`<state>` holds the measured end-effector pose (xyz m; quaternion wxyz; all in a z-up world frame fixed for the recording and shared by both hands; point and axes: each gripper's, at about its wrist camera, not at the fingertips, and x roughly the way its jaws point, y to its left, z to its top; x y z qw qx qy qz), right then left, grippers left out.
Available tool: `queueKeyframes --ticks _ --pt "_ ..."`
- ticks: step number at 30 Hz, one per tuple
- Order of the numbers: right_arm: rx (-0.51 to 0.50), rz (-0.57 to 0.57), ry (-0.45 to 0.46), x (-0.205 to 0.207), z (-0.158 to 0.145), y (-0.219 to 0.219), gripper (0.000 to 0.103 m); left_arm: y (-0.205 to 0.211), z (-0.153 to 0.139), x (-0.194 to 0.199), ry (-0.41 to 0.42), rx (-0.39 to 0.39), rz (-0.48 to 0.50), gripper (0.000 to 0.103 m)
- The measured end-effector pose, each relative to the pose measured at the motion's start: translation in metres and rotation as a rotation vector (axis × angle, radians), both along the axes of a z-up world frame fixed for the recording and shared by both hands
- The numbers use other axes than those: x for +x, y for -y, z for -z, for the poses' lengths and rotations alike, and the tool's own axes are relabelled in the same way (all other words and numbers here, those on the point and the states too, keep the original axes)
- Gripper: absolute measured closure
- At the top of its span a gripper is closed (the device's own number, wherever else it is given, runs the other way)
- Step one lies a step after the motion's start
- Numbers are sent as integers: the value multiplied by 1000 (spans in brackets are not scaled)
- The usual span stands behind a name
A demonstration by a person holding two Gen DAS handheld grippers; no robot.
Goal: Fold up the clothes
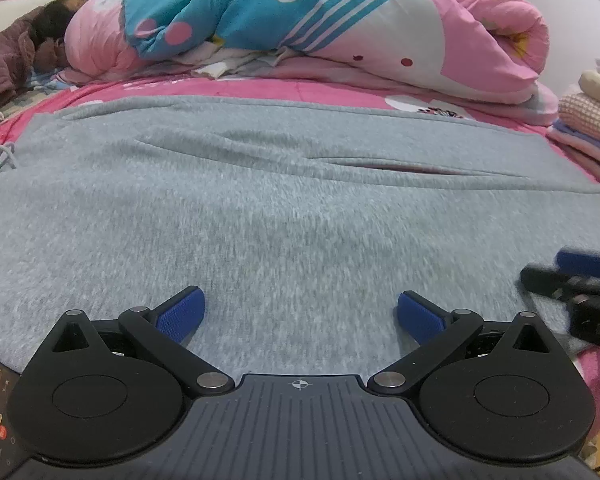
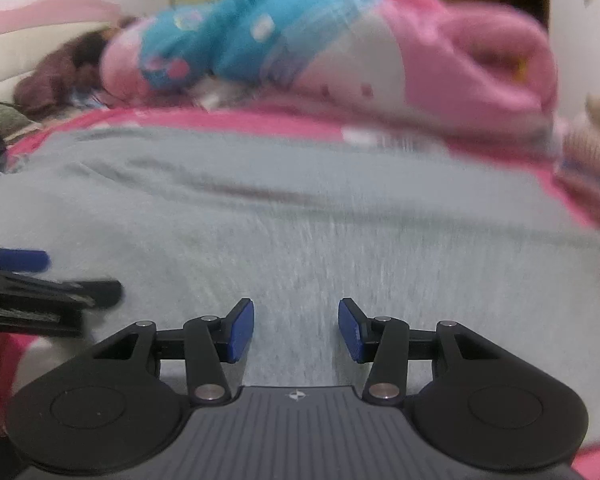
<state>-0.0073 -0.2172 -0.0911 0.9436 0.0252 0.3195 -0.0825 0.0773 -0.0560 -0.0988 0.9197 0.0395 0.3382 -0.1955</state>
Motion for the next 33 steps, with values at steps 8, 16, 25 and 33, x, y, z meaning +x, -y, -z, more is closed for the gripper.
queueKeyframes --ticks 8,16,25,33 --pt "-37 1 12 -7 8 -5 51 0 0 -1 3 3 0 0" --pt "-39 4 16 -7 8 -6 50 -1 1 0 5 3 1 0" --pt "-47 11 15 -6 8 -8 50 -1 1 -1 5 3 1 0" --pt "-49 13 11 -6 8 -8 50 -1 1 -1 5 4 1 0"
